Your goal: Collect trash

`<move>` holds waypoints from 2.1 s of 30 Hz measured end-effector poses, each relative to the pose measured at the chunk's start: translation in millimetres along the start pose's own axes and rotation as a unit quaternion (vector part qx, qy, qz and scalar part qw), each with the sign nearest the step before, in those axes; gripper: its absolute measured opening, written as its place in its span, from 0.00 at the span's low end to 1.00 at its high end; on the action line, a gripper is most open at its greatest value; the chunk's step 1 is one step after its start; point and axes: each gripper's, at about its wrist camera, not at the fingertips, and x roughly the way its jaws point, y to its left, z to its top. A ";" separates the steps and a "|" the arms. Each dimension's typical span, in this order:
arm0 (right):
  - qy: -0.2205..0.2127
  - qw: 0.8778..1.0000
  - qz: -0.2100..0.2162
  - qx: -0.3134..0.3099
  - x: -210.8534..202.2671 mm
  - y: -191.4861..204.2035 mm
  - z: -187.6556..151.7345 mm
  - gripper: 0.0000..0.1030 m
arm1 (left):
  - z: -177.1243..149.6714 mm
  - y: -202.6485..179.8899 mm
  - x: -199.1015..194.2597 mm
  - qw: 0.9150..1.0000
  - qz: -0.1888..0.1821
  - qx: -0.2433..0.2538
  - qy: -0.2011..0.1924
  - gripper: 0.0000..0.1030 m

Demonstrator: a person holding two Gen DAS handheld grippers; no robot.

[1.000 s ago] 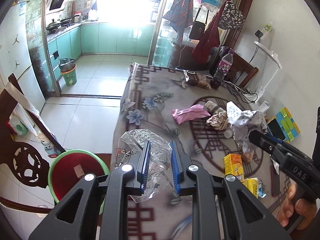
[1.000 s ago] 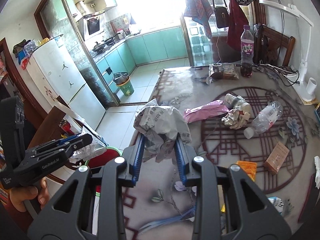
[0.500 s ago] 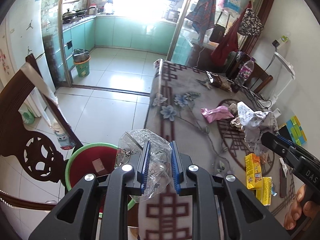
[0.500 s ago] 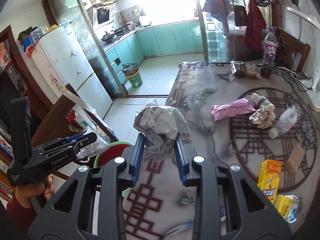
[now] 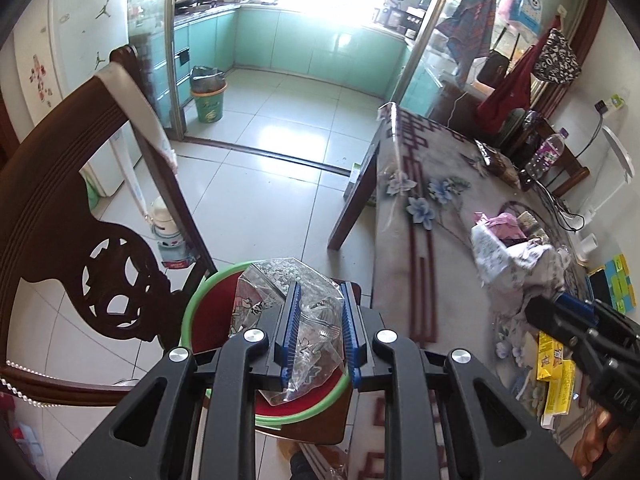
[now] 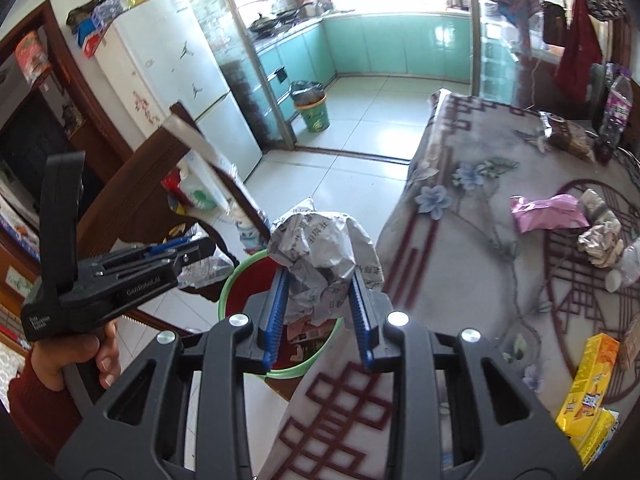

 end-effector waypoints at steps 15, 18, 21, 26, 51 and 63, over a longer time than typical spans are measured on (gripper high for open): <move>0.074 0.996 0.029 -0.049 73.5 47.1 4.4 0.29 | 4.9 47.6 33.9 0.999 0.022 -0.023 0.030 0.17; 0.078 0.995 0.028 -0.052 78.0 49.6 5.4 0.29 | 7.6 52.9 37.9 0.999 0.025 -0.025 0.032 0.17; 0.082 0.995 0.026 -0.050 81.8 50.0 6.9 0.30 | 10.3 56.5 43.2 0.999 0.026 -0.028 0.035 0.17; 0.089 0.995 0.025 -0.047 85.5 48.9 8.2 0.30 | 15.3 55.0 51.9 0.999 0.024 -0.027 0.039 0.17; 0.044 0.999 -0.012 0.002 26.5 6.9 -5.9 0.57 | 17.1 23.3 32.3 1.000 0.016 -0.004 0.020 0.56; 0.048 0.967 -0.186 0.168 -65.8 -159.7 -97.3 0.64 | -0.3 -88.8 27.1 0.995 -0.029 0.091 0.031 0.58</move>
